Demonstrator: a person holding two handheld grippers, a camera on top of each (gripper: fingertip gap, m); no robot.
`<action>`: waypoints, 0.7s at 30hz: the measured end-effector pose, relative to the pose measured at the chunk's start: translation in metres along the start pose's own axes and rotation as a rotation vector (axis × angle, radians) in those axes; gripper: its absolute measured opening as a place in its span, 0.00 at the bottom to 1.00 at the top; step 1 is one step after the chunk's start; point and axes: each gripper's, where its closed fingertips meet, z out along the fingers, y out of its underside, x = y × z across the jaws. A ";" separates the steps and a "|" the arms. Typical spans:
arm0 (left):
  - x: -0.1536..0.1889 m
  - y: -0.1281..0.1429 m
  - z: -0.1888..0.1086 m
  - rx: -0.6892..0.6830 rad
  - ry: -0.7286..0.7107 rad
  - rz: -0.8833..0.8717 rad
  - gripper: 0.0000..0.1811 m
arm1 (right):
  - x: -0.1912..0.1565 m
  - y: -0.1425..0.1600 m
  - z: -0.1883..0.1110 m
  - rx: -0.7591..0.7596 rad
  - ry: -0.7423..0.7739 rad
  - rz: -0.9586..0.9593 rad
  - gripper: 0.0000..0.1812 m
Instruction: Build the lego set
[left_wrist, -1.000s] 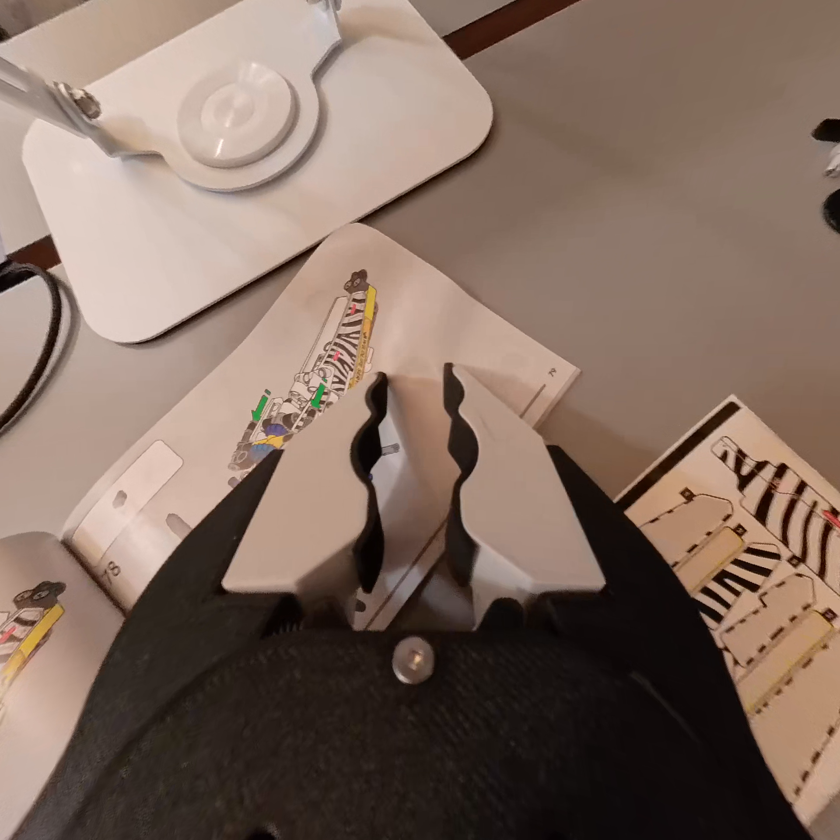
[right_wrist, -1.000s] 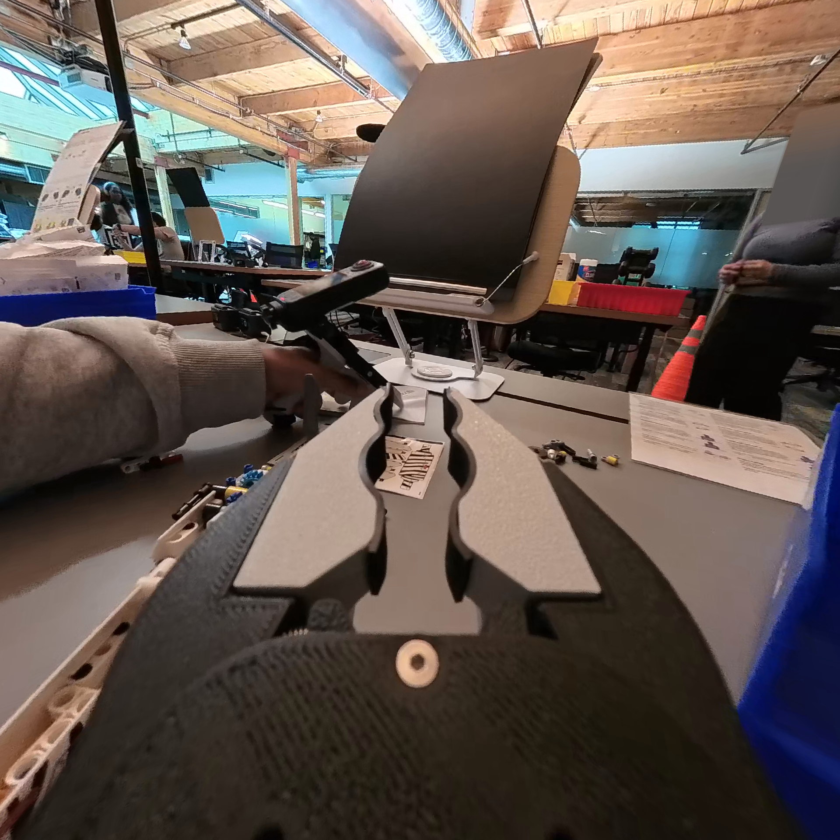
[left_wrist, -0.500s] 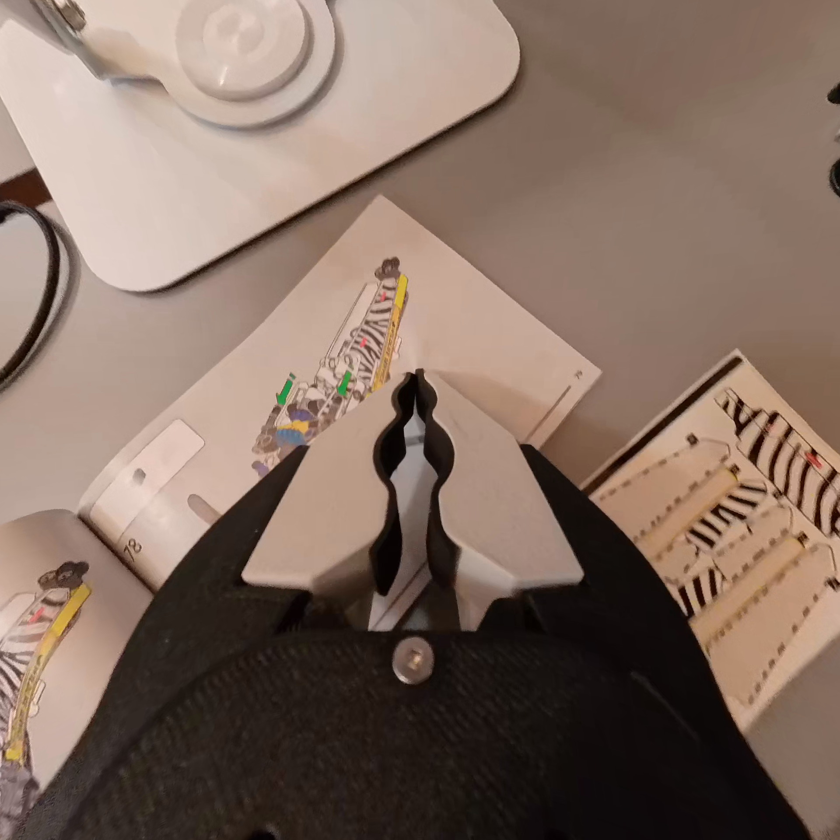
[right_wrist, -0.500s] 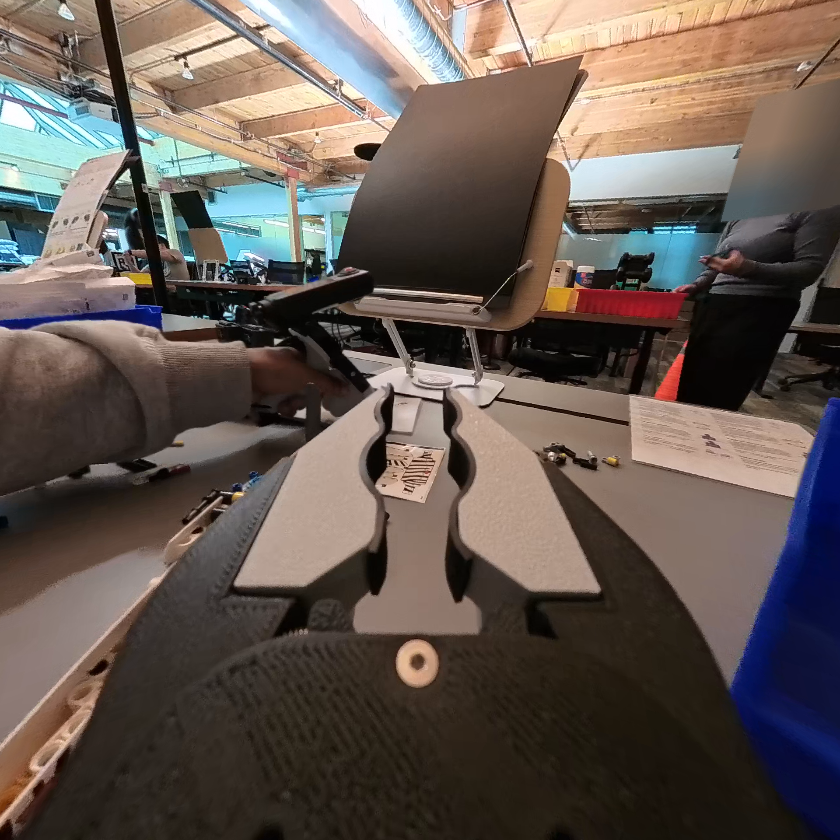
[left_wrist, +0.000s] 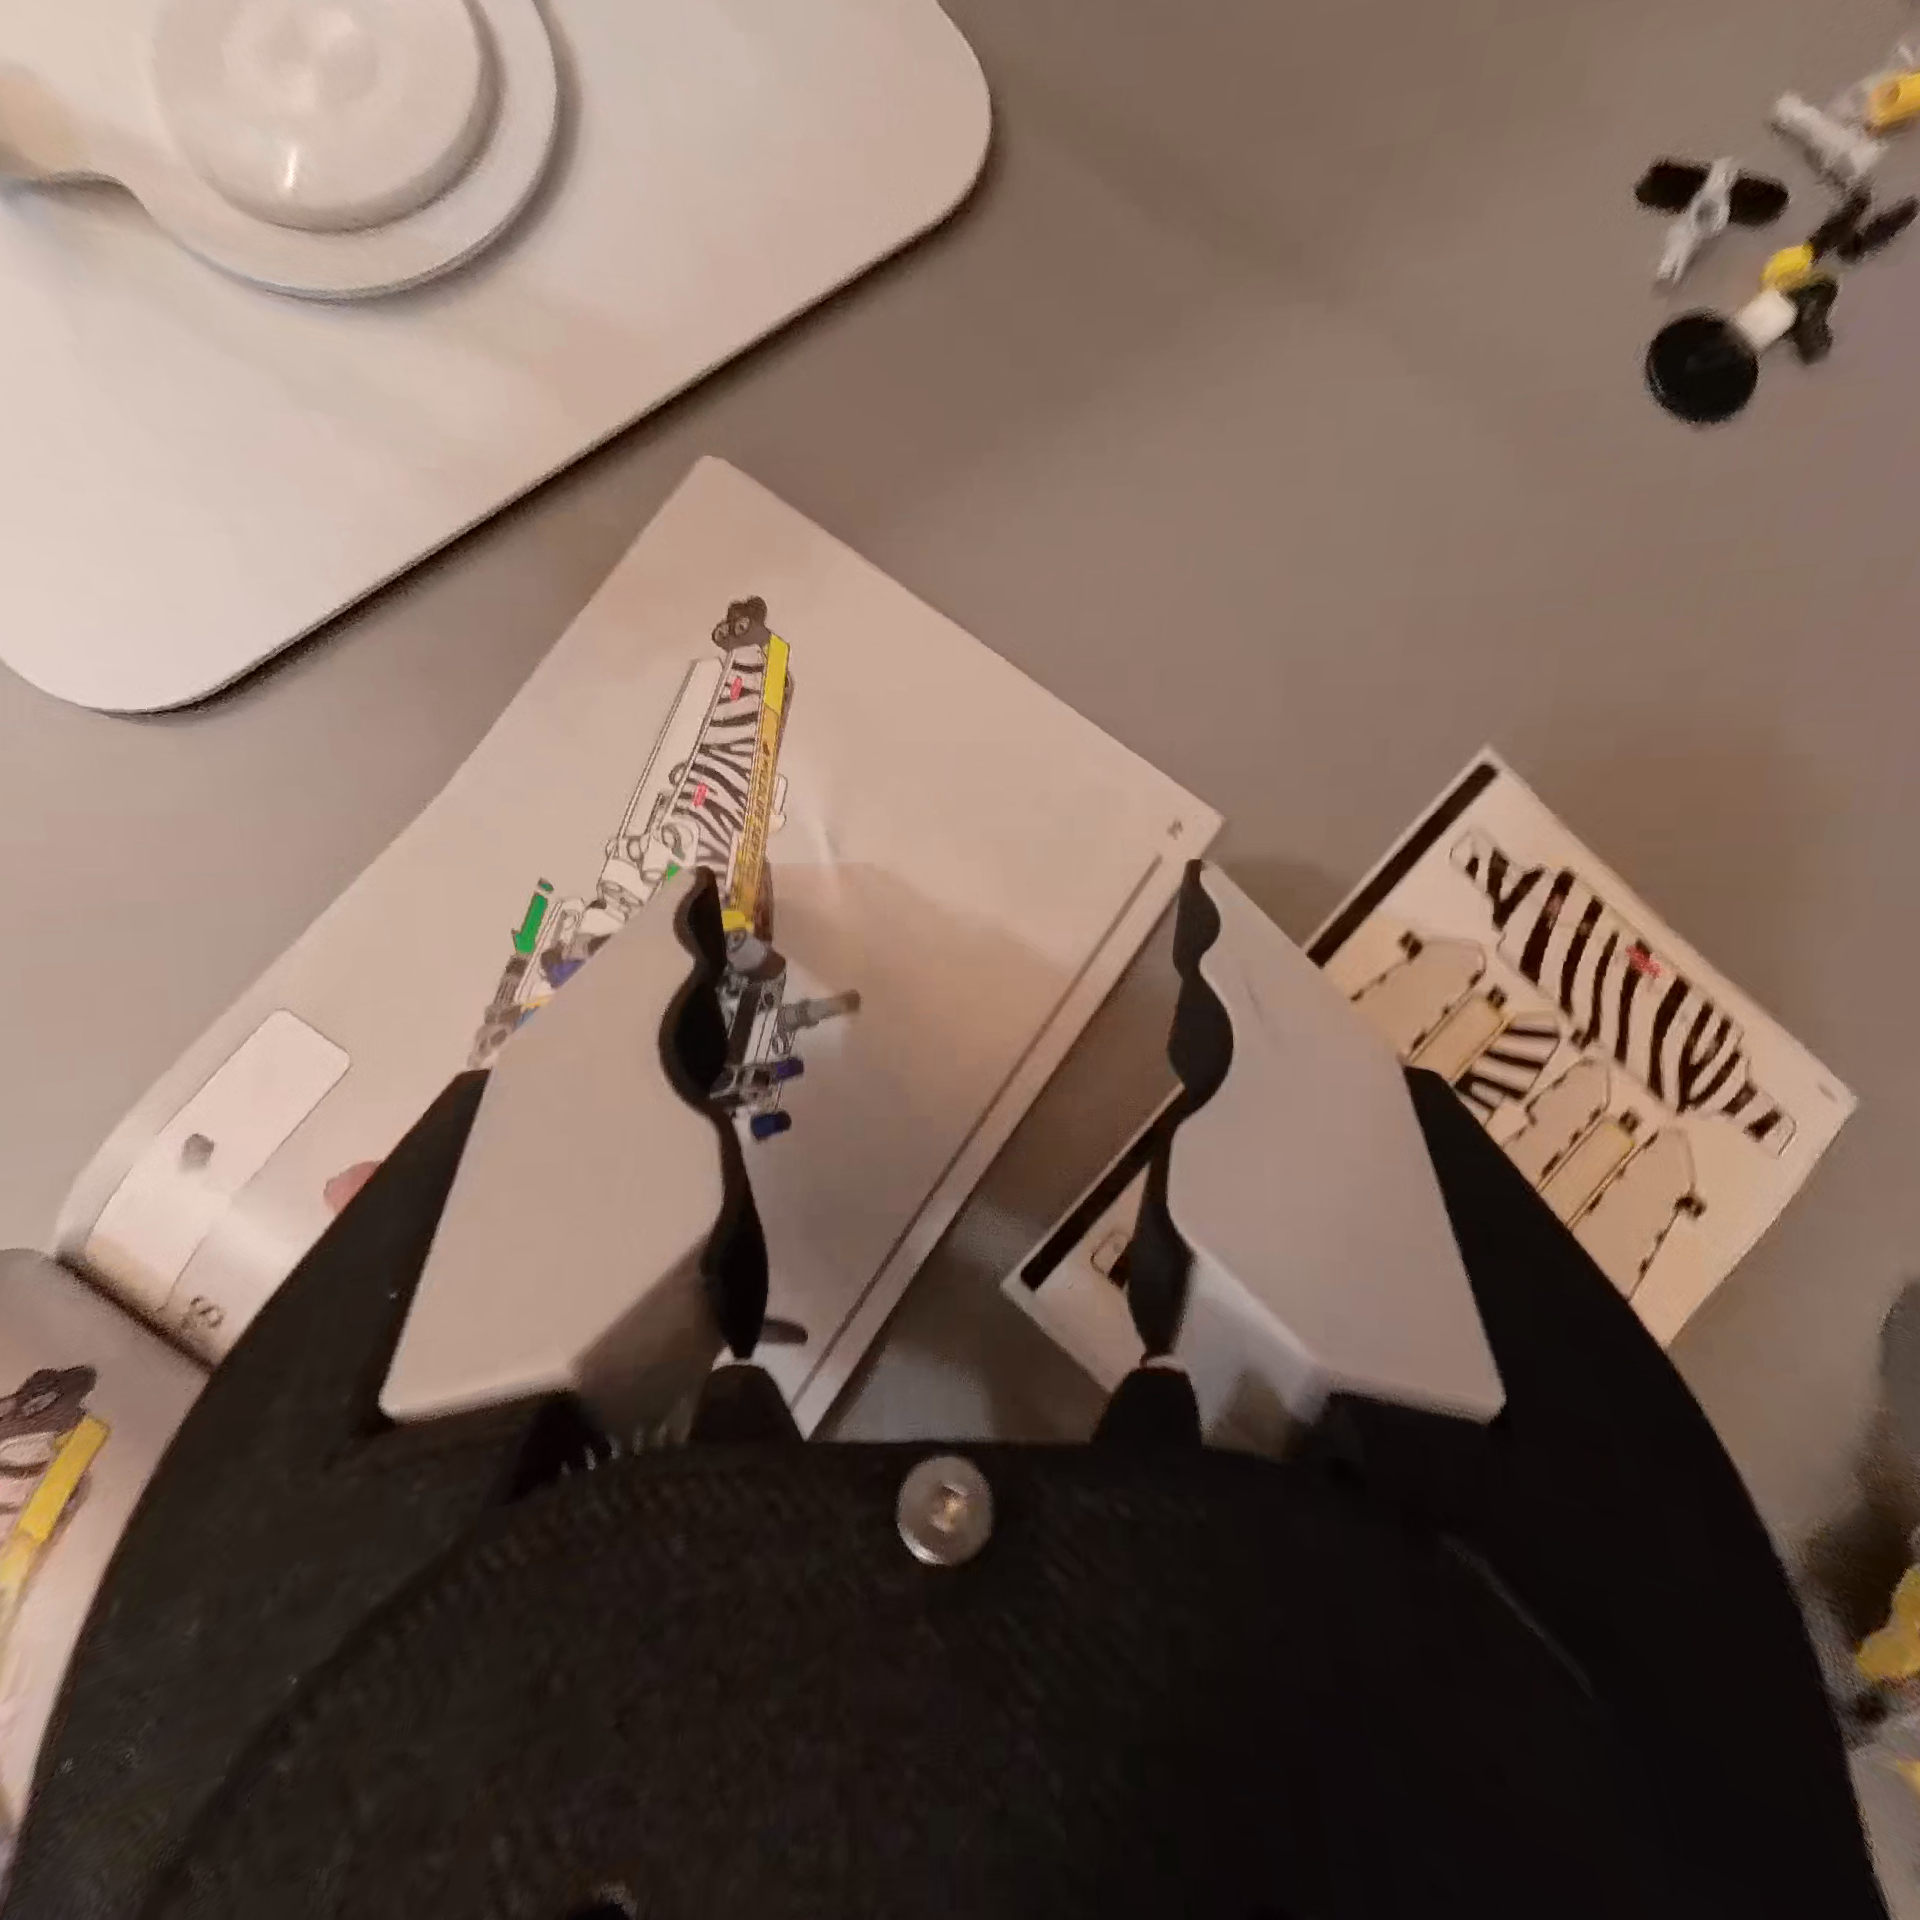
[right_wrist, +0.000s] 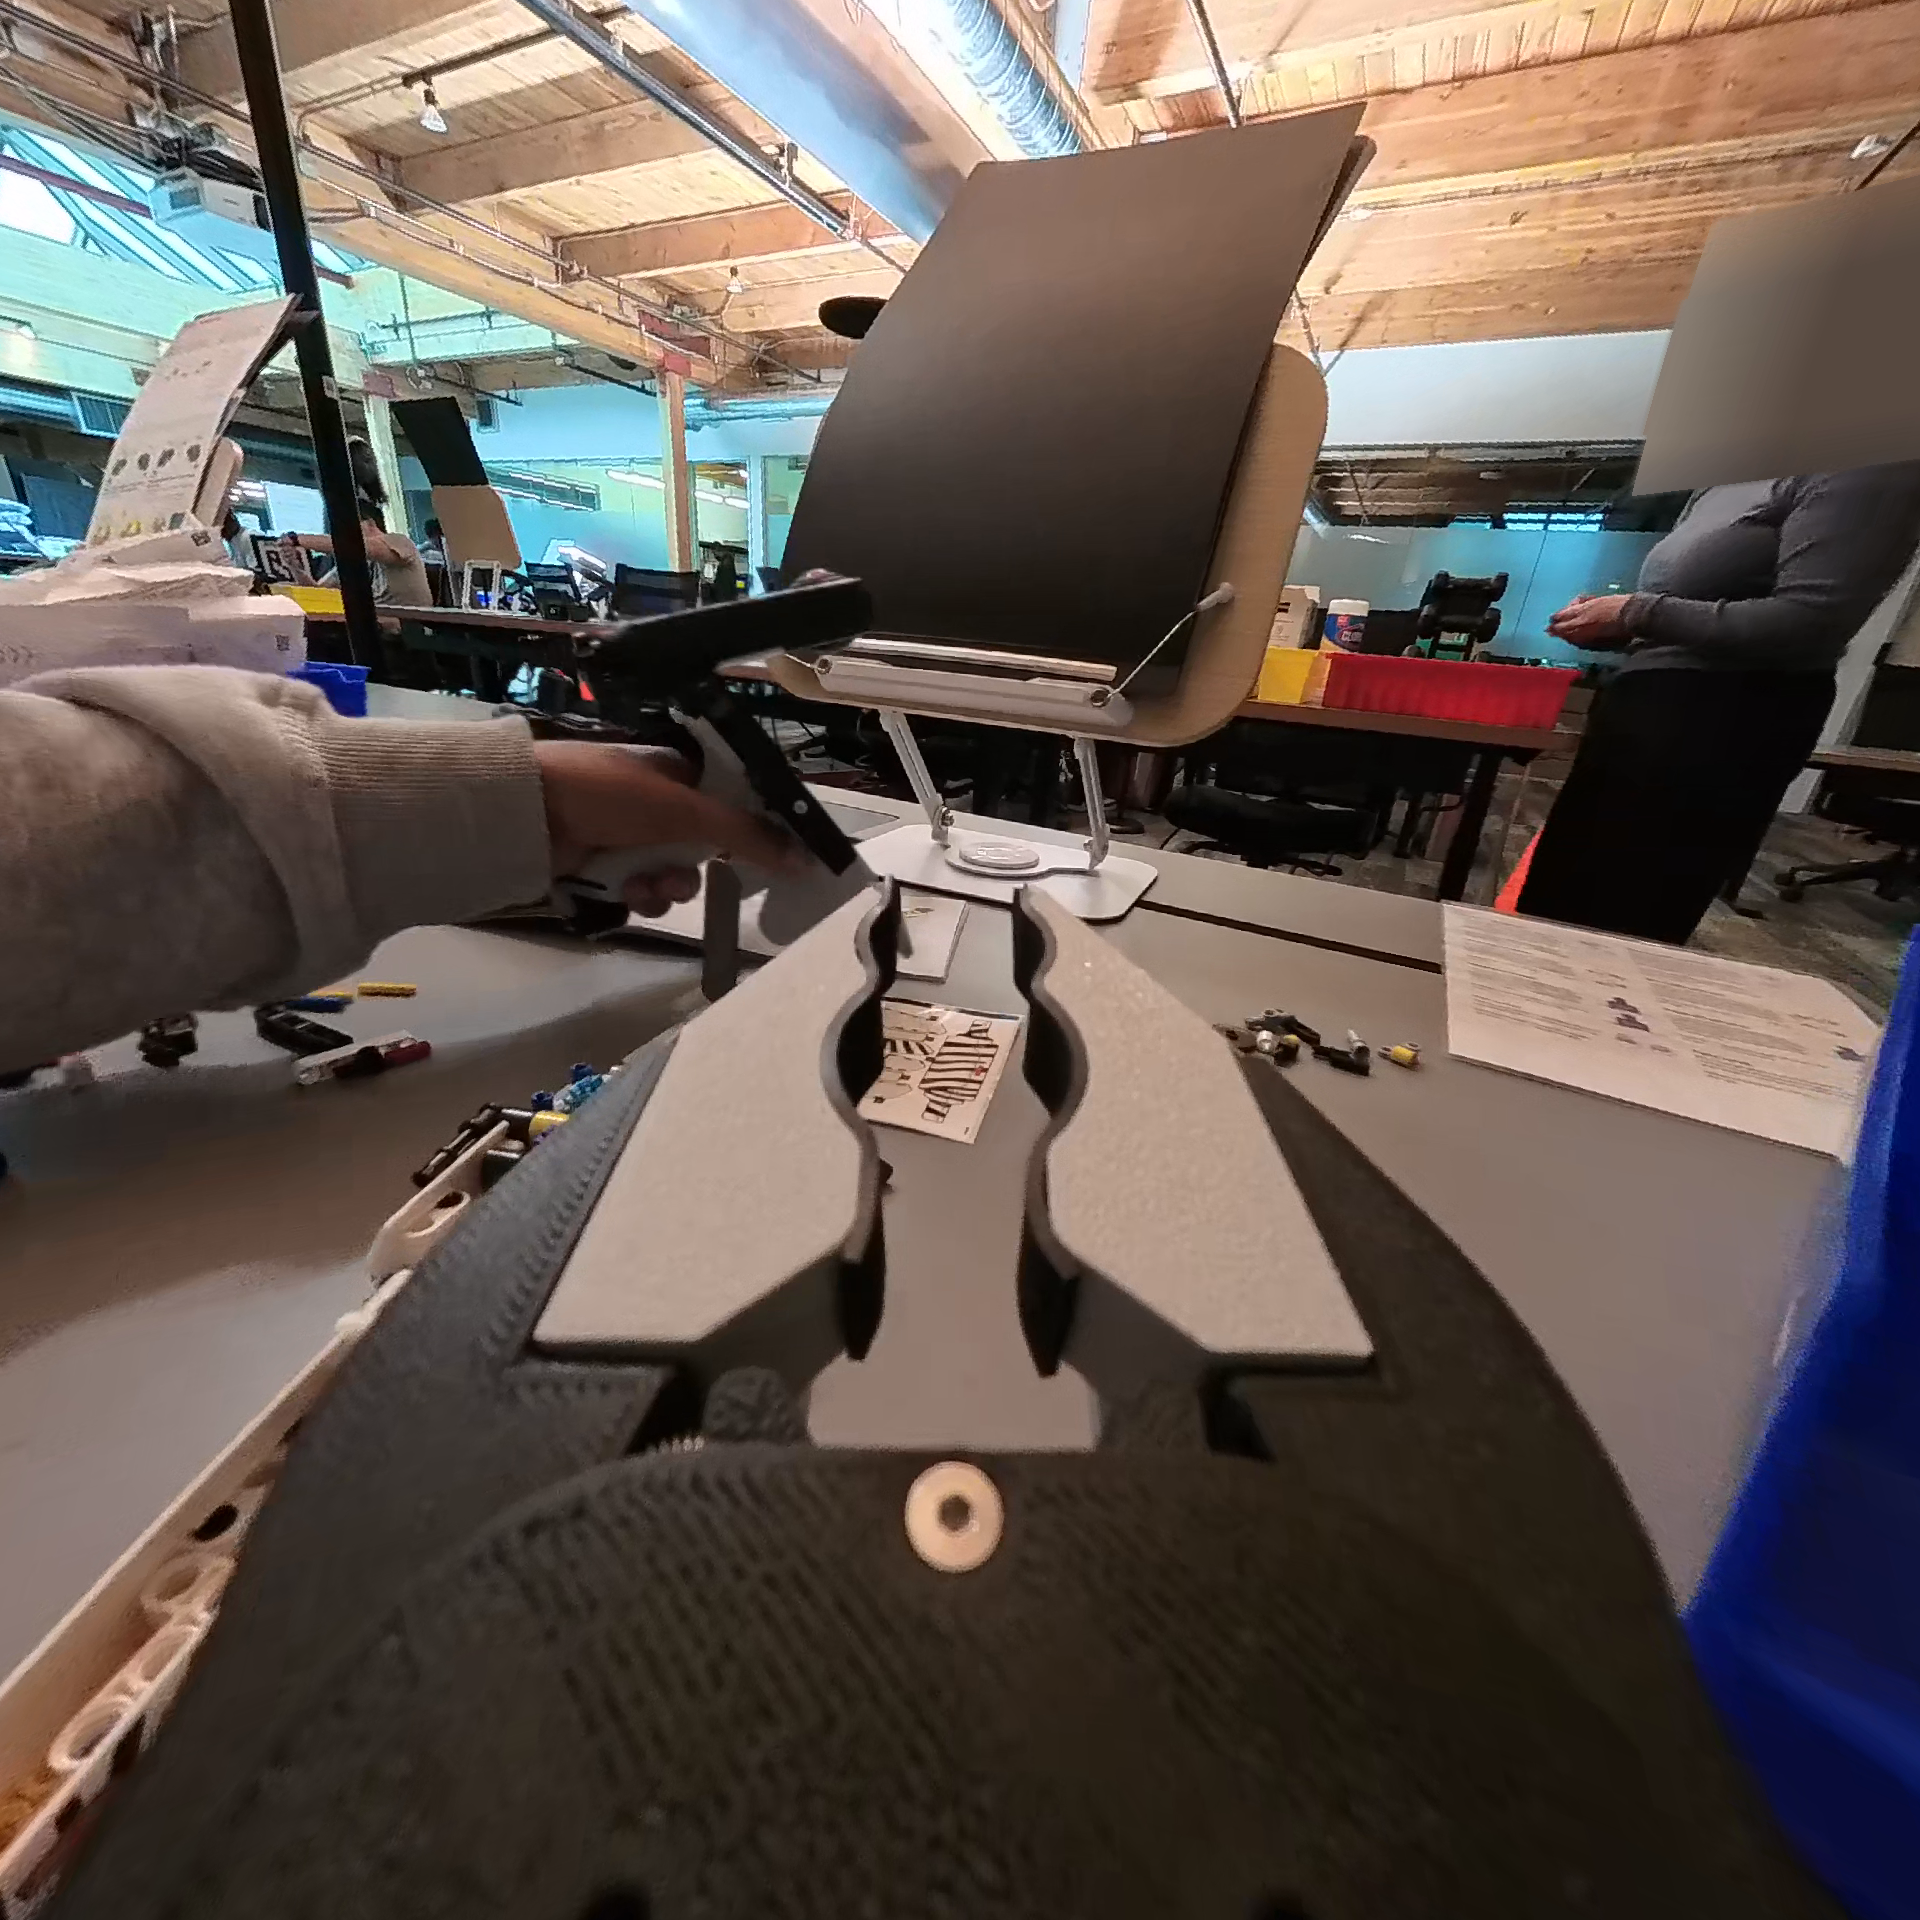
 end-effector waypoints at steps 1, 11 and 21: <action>0.000 -0.003 0.003 0.009 0.011 -0.034 0.48 | 0.000 0.000 0.000 0.002 0.000 0.001 0.11; -0.007 -0.002 0.011 -0.016 -0.060 0.046 0.52 | -0.002 0.000 0.001 -0.008 -0.013 0.002 0.11; -0.008 -0.001 0.014 -0.067 -0.047 0.042 0.53 | -0.004 0.000 0.002 -0.017 -0.021 -0.002 0.11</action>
